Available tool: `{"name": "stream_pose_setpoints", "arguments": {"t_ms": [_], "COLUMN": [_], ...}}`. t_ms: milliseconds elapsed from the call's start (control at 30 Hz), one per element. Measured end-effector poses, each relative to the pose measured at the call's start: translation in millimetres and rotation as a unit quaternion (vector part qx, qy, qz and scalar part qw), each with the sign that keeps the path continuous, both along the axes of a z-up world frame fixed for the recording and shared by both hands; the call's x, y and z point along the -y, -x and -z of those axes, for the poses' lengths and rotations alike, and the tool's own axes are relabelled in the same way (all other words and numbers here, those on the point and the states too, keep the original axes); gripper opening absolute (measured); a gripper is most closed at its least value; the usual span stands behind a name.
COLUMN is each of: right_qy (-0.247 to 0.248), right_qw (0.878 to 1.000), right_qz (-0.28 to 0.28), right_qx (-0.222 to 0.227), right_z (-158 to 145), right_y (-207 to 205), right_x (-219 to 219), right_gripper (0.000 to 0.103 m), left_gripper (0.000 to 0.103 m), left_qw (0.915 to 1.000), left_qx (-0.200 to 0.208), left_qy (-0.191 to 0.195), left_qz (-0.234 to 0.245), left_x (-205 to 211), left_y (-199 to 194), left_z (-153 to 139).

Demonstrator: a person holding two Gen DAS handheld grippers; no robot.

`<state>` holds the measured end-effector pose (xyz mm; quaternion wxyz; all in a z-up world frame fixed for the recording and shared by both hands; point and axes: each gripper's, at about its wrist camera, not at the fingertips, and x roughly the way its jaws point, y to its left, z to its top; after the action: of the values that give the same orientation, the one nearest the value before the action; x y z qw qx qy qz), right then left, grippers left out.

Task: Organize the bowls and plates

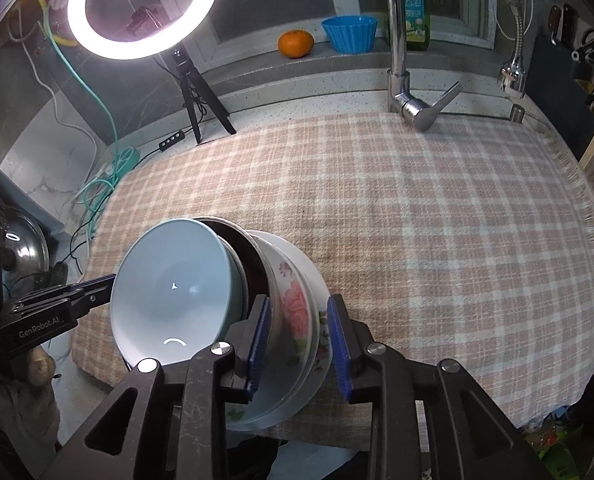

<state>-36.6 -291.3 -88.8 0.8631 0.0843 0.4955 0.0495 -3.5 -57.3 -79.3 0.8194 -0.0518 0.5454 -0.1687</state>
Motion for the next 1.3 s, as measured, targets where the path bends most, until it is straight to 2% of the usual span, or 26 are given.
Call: {"name": "stream_pose_setpoints", "arguments": {"t_ms": [133,200,267,333,400,467,500,533,567,767,1000,1100,1300], "right_qy": [0.007,0.008,0.005,0.003,0.004,0.003,-0.002,-0.007,-0.009,0.005,-0.002,-0.005,-0.003], "right_qw": [1.0,1.0,1.0,0.999,0.999,0.999,0.999,0.999,0.998,0.997,0.997,0.997,0.997], "right_qz": [0.003,0.005,0.006,0.008,0.009,0.009,0.011,0.014,0.017,0.033,0.045,0.046,0.045], "right_qx": [0.015,0.022,0.026,0.031,0.037,0.044,0.048,0.051,0.053,0.063,0.065,0.063,0.063], "right_z": [-3.8,-5.6,-7.2,-9.1,-10.6,-12.1,-12.9,-14.1,-15.7,-27.5,-29.3,-28.4,-27.8], "right_y": [2.2,2.6,2.9,3.4,4.1,5.6,6.7,7.9,8.7,14.3,17.0,16.0,14.2], "right_x": [-0.5,-1.3,-1.4,-1.5,-1.6,-1.6,-1.1,0.4,1.7,8.5,15.2,16.4,15.7], "right_gripper": [0.03,0.033,0.038,0.039,0.04,0.048,0.061,0.067,0.069,0.069,0.069,0.069,0.069], "left_gripper": [0.011,0.02,0.022,0.022,0.029,0.035,0.036,0.04,0.044,0.049,0.05,0.056,0.056], "left_qw": [0.9999,0.9998,0.9997,0.9996,0.9994,0.9989,0.9986,0.9983,0.9978,0.9959,0.9949,0.9949,0.995], "left_qx": [0.012,0.016,0.02,0.024,0.029,0.038,0.042,0.046,0.05,0.067,0.076,0.077,0.079], "left_qy": [-0.005,-0.007,-0.01,-0.013,-0.019,-0.025,-0.029,-0.034,-0.039,-0.054,-0.055,-0.054,-0.049], "left_qz": [-0.006,-0.007,-0.01,-0.009,-0.01,-0.012,-0.012,-0.015,-0.018,-0.027,-0.036,-0.036,-0.035], "left_x": [-2.0,-2.8,-3.5,-3.2,-2.2,-1.3,-0.6,-1.1,-1.0,-1.5,-4.5,-4.3,-3.8], "left_y": [0.5,1.0,1.4,2.8,5.0,7.9,9.0,9.7,10.4,17.2,20.6,20.3,19.6], "left_z": [-4.9,-6.2,-7.3,-8.6,-10.4,-13.6,-15.5,-17.3,-19.0,-26.8,-34.2,-36.1,-39.0]}}
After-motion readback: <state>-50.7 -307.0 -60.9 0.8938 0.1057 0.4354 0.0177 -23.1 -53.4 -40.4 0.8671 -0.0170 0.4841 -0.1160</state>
